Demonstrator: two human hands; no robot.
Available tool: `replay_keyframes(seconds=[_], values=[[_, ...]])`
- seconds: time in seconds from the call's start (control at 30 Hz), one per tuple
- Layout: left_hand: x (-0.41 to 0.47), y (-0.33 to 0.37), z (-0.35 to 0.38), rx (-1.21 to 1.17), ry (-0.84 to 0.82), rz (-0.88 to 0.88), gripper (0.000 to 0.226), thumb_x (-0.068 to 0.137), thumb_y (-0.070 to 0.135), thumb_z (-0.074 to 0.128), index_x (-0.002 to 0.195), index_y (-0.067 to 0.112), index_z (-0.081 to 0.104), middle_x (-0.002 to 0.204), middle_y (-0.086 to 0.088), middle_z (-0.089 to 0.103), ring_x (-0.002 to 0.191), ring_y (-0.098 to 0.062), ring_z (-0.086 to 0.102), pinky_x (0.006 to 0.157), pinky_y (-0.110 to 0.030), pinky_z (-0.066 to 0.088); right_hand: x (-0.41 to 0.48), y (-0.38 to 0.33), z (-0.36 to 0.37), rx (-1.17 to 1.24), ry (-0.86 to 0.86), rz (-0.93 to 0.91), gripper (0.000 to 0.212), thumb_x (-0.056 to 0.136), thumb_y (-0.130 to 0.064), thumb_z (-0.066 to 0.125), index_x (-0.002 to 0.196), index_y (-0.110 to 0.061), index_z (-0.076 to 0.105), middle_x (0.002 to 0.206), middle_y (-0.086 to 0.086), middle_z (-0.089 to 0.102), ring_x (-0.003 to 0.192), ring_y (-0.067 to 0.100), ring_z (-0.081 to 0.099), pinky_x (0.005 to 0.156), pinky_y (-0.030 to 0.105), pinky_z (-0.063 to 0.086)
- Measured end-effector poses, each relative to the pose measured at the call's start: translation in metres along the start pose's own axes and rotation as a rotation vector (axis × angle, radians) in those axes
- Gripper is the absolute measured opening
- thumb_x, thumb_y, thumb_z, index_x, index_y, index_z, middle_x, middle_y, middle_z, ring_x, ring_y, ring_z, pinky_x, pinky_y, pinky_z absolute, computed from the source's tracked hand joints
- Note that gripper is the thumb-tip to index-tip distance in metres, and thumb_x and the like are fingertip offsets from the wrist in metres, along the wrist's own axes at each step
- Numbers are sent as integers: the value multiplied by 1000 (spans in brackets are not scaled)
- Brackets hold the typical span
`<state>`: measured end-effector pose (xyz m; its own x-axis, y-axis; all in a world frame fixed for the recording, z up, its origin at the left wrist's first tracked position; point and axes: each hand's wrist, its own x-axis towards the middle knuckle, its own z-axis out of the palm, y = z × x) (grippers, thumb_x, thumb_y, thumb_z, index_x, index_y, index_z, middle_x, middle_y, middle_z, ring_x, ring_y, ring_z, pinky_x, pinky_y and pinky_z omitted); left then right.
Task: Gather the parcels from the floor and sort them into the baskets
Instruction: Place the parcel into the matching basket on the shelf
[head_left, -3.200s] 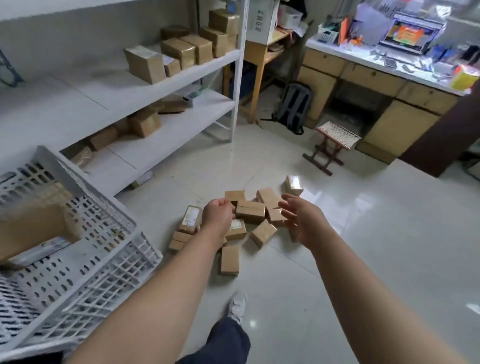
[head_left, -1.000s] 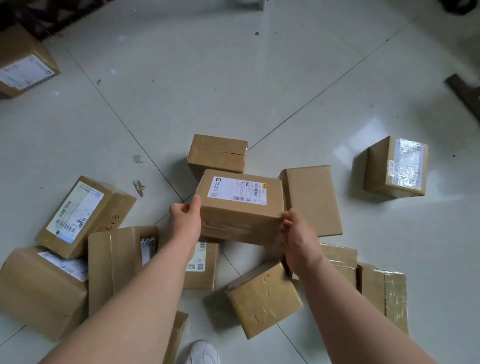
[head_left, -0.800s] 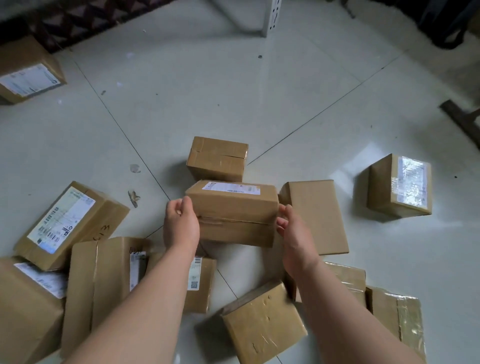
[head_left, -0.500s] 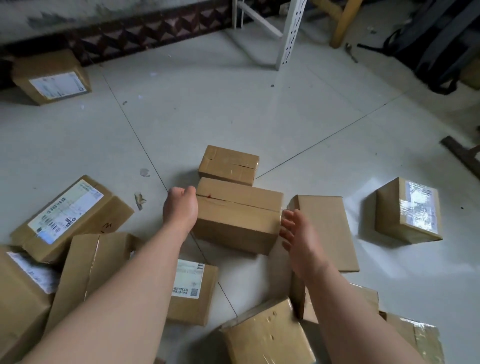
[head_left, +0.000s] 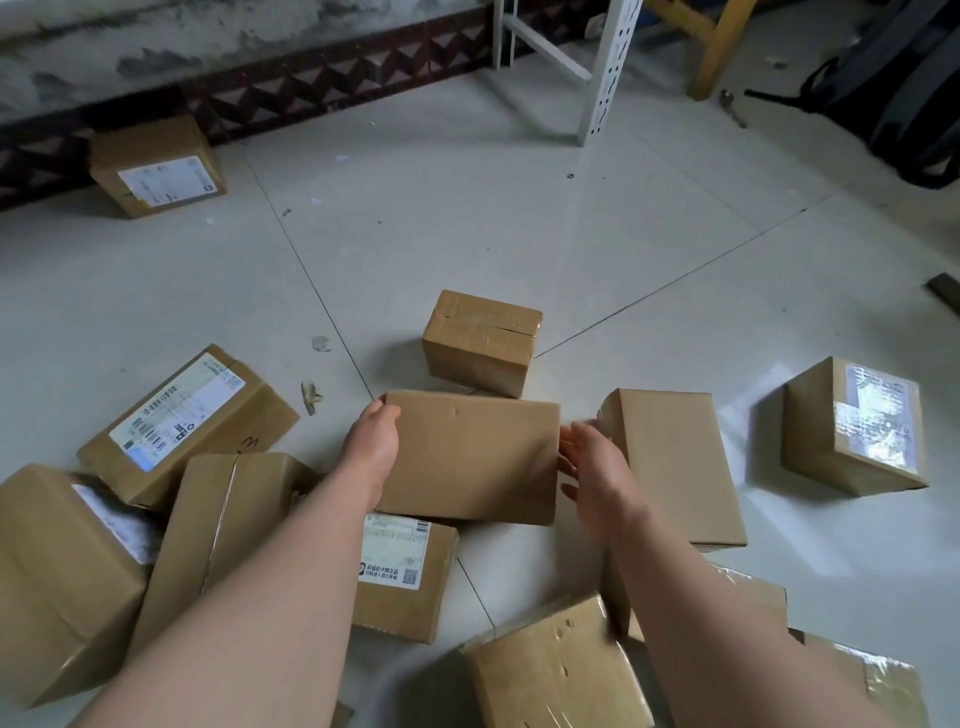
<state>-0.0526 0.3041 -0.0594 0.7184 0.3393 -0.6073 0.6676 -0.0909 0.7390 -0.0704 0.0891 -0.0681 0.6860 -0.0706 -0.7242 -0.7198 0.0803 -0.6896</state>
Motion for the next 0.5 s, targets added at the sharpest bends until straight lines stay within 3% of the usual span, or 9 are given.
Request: replay_keyframes(seconds=[0.13,0.23,0.33,0.4,0.43,0.5], values=[[7,0,4,17,-25,-30,32,101,30,35,125,19,53,120,-10,58,107,-28,54,89,-35,44,-1,1,-6,5,-14,20,34,101,-31,33,96,-23,65,102,-13,63,101,10,55,83,29,35],[13,-2,16,137,-16,-64,48,95,34,39,141,21,38,137,-13,49,121,-34,49,103,-44,41,1,1,-9,7,-59,62,42,99,-39,35,128,-20,59,132,-3,58,123,17,50,111,39,30],[9,2,33,366,71,-26,62,97,30,40,154,19,15,156,-13,24,138,-35,31,111,-47,31,4,-1,-19,63,-27,34,46,100,-33,39,140,-15,49,141,0,51,131,18,46,112,32,28],[0,9,44,525,158,136,58,97,27,41,151,17,22,156,-10,24,139,-32,28,112,-46,31,1,-9,-36,53,73,-92,40,101,-24,39,137,-13,52,138,1,54,126,17,50,110,31,33],[-4,14,50,528,212,259,51,97,25,43,147,16,33,151,-8,33,135,-29,34,107,-43,37,-1,-15,-46,39,154,-152,37,100,-18,38,132,-12,57,134,2,57,122,17,53,110,32,36],[-15,28,68,444,211,474,30,98,21,45,126,18,54,126,-2,56,112,-19,53,84,-28,48,-7,-24,-69,23,341,-211,36,99,-10,36,124,-12,62,124,1,61,114,17,56,104,32,41]])
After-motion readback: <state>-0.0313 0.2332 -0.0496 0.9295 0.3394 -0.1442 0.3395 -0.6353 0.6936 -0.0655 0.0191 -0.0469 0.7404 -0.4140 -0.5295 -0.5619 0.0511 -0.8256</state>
